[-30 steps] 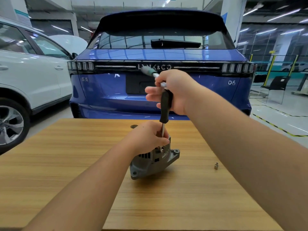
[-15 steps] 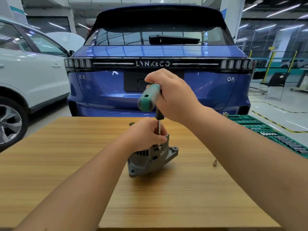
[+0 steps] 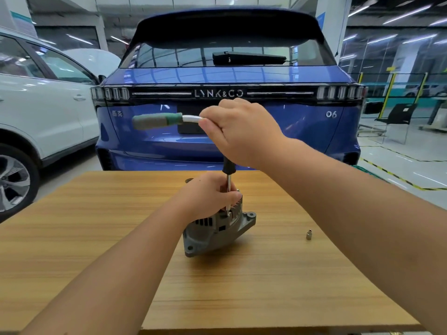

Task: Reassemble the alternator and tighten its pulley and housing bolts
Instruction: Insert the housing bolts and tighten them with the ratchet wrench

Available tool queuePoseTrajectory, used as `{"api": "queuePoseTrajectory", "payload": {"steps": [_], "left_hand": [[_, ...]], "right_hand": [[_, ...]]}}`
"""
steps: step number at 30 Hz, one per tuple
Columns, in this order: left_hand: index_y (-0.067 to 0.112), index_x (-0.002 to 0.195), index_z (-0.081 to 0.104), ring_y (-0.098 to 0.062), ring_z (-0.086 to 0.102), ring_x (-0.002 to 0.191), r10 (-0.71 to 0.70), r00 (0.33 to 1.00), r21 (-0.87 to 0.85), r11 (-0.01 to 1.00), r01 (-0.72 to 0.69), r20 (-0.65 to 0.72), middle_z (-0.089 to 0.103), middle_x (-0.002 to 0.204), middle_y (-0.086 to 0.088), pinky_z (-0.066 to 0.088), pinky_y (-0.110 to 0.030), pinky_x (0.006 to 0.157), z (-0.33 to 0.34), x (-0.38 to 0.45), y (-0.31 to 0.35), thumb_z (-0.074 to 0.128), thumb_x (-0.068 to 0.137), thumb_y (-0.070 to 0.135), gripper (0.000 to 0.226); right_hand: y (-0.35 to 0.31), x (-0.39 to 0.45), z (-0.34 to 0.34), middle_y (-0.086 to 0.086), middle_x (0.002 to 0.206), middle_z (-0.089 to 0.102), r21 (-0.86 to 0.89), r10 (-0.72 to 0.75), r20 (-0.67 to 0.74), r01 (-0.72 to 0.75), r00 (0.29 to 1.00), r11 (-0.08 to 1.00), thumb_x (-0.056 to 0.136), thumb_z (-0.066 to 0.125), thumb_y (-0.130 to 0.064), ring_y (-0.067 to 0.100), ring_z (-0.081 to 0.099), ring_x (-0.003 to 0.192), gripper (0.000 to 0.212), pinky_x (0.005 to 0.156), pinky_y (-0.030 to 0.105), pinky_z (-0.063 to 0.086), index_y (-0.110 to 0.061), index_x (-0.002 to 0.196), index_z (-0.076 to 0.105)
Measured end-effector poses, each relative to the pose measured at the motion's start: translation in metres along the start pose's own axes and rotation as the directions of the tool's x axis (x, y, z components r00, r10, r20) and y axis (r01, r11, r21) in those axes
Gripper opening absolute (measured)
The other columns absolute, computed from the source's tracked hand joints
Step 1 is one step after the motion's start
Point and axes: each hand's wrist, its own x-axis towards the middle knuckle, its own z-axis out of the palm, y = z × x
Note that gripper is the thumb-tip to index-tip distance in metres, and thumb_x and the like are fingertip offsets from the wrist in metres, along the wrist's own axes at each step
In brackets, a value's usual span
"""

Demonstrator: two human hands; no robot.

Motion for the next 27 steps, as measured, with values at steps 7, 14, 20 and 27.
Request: {"api": "queuePoseTrajectory", "payload": {"steps": [7,14,20,27], "left_hand": [[0.037,0.088,0.07,-0.004,0.067,0.073,-0.003,1.0,0.015,1.0,0.003,0.031,0.072,0.078,0.014,0.047,-0.021,0.064,0.0,0.001,-0.002,0.066,0.097,0.046,0.013],[0.038,0.085,0.068,-0.003,0.068,0.073,-0.019,1.0,0.021,1.0,0.019,0.022,0.071,0.075,0.014,0.049,-0.021,0.065,0.001,0.005,-0.004,0.072,0.094,0.04,0.01],[0.04,0.087,0.065,-0.005,0.067,0.083,-0.013,1.0,0.027,1.0,0.012,0.028,0.07,0.085,0.015,0.047,-0.021,0.065,0.0,0.005,-0.002,0.072,0.095,0.035,0.011],[0.039,0.083,0.069,-0.001,0.066,0.077,-0.043,0.999,0.009,0.999,0.043,0.017,0.069,0.074,0.026,0.047,-0.021,0.065,0.0,0.006,-0.003,0.075,0.092,0.035,0.011]], "right_hand": [[-0.004,0.024,-0.03,0.005,0.074,0.076,0.568,0.307,0.56,-0.627,0.769,0.533,0.098,0.05,-0.014,0.025,0.076,0.077,0.013,0.084,0.042,0.057,-0.007,0.097,0.06],[-0.002,0.002,0.006,-0.008,0.073,0.07,0.741,0.311,0.645,-0.47,0.698,-0.48,0.097,0.055,-0.027,0.014,0.068,0.075,0.012,0.083,0.04,0.043,-0.018,0.096,0.062],[0.002,-0.019,0.029,0.001,0.099,0.072,0.919,0.541,-0.126,-0.107,0.831,0.379,0.103,0.05,-0.015,0.009,0.064,0.091,0.016,0.084,0.027,0.052,-0.018,0.102,0.066],[-0.003,-0.021,0.029,0.01,0.1,0.064,0.471,0.115,-0.345,0.065,0.931,0.88,0.089,0.05,0.002,0.03,0.058,0.081,0.019,0.066,0.049,0.051,0.001,0.1,0.066]]}}
